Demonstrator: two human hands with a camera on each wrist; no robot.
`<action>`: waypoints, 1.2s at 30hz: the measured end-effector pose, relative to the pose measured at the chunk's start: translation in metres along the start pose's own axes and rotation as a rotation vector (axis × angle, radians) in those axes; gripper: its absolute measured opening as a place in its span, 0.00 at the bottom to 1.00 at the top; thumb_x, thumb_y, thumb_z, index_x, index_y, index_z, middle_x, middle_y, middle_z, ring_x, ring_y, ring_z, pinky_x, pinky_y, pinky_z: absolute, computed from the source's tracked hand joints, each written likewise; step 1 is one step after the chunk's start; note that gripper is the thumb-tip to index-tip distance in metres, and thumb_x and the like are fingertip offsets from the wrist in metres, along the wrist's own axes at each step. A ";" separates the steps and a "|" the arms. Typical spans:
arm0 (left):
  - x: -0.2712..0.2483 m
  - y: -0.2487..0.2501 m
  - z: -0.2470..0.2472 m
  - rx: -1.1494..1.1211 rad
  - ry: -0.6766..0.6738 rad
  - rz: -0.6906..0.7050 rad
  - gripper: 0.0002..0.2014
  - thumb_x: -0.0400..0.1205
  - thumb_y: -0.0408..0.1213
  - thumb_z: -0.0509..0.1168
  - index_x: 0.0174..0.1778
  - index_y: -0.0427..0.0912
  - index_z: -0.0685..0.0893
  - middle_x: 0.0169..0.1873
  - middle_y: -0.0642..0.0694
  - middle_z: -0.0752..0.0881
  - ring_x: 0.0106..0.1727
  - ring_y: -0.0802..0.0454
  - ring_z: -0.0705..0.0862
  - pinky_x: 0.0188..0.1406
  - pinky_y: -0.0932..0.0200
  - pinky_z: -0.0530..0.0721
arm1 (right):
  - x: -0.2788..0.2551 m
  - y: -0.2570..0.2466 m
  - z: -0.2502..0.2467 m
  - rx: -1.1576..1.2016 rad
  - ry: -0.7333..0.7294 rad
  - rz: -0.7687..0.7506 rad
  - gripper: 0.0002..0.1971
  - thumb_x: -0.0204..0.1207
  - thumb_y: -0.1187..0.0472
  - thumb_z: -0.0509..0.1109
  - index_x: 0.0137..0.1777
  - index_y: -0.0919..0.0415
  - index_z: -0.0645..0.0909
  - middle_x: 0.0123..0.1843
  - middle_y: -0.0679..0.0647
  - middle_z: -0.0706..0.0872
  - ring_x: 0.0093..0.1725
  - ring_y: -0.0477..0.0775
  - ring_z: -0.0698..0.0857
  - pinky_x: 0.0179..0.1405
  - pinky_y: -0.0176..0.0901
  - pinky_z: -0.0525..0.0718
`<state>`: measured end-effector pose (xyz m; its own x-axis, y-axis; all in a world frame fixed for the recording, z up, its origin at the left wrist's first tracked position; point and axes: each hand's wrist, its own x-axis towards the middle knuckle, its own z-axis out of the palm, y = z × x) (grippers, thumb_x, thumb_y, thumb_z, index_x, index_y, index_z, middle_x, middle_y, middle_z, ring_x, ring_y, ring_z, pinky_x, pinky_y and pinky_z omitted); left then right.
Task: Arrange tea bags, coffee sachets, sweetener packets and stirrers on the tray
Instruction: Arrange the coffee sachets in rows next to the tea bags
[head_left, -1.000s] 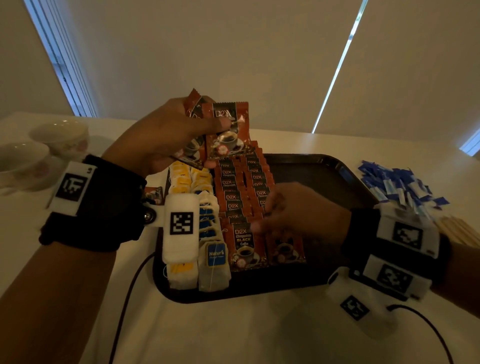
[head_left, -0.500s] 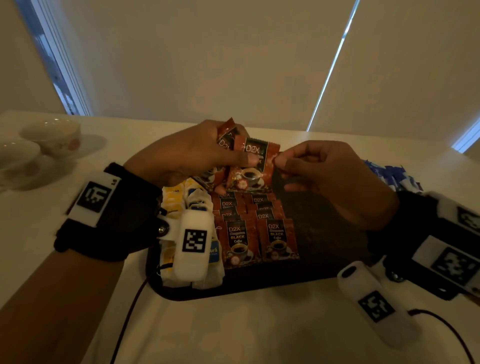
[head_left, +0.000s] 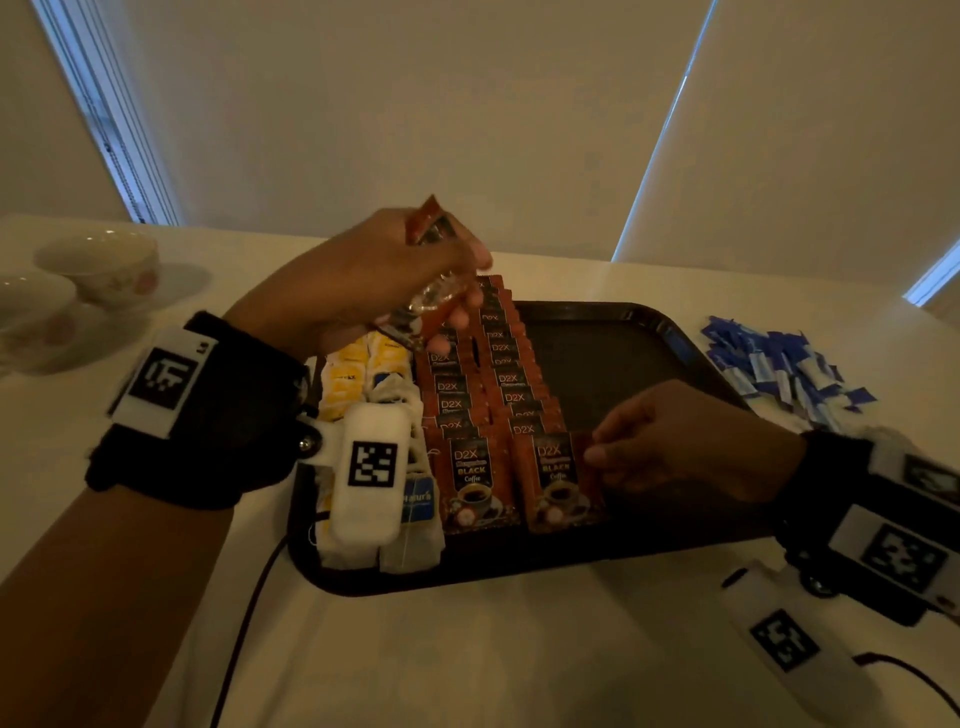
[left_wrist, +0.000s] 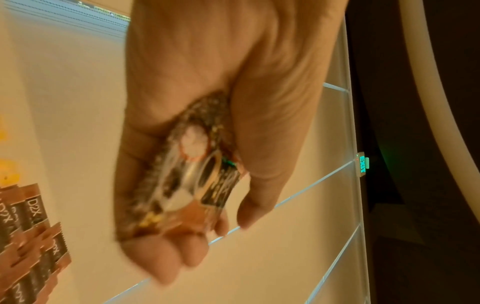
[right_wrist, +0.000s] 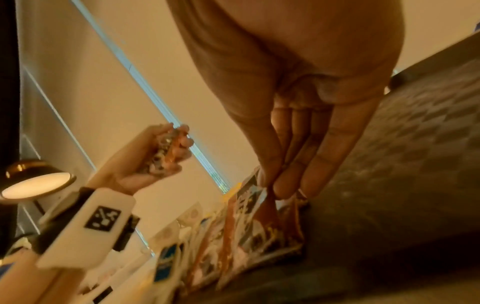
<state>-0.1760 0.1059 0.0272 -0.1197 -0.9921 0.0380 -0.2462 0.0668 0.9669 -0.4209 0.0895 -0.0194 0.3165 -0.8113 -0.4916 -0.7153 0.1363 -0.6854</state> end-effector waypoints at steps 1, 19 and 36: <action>0.000 0.002 -0.001 -0.056 0.048 0.022 0.08 0.84 0.39 0.59 0.50 0.41 0.82 0.38 0.42 0.87 0.34 0.52 0.86 0.30 0.57 0.88 | 0.001 0.001 0.001 -0.035 -0.003 0.001 0.02 0.74 0.64 0.71 0.45 0.58 0.84 0.47 0.54 0.88 0.43 0.47 0.88 0.36 0.33 0.85; 0.001 0.000 0.007 -0.134 -0.023 0.226 0.09 0.76 0.23 0.67 0.44 0.42 0.82 0.39 0.50 0.87 0.45 0.53 0.88 0.34 0.64 0.85 | -0.012 -0.060 0.017 0.147 0.230 -0.547 0.18 0.67 0.51 0.72 0.51 0.63 0.83 0.44 0.56 0.89 0.39 0.47 0.89 0.37 0.37 0.89; -0.003 0.008 -0.023 -0.190 0.247 0.145 0.12 0.87 0.36 0.53 0.51 0.45 0.83 0.41 0.45 0.88 0.40 0.54 0.87 0.43 0.51 0.90 | 0.010 -0.030 0.040 -0.323 -0.136 -0.183 0.06 0.71 0.58 0.74 0.45 0.58 0.83 0.43 0.49 0.87 0.38 0.42 0.87 0.39 0.31 0.86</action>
<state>-0.1560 0.1067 0.0407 0.1016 -0.9711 0.2159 -0.0569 0.2110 0.9758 -0.3713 0.1003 -0.0250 0.5207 -0.7200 -0.4587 -0.7919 -0.2067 -0.5746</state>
